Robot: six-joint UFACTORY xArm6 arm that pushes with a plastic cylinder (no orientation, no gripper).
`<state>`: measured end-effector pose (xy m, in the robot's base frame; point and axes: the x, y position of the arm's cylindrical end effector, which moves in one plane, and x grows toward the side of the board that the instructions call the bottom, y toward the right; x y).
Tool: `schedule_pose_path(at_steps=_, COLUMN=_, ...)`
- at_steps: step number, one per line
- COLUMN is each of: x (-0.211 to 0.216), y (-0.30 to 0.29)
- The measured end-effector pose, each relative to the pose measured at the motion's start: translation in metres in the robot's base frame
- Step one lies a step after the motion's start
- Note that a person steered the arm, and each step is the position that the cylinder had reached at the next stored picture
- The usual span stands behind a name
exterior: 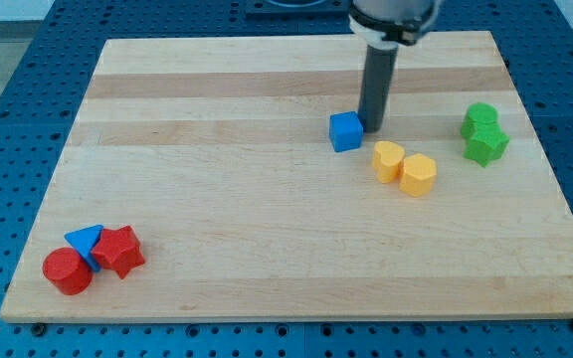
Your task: Nudge the yellow heart a bit down
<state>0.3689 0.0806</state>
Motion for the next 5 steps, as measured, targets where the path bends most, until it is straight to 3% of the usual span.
schedule_pose_path(at_steps=2, x=-0.022, y=-0.053)
schedule_pose_path(at_steps=5, x=-0.009, y=0.033)
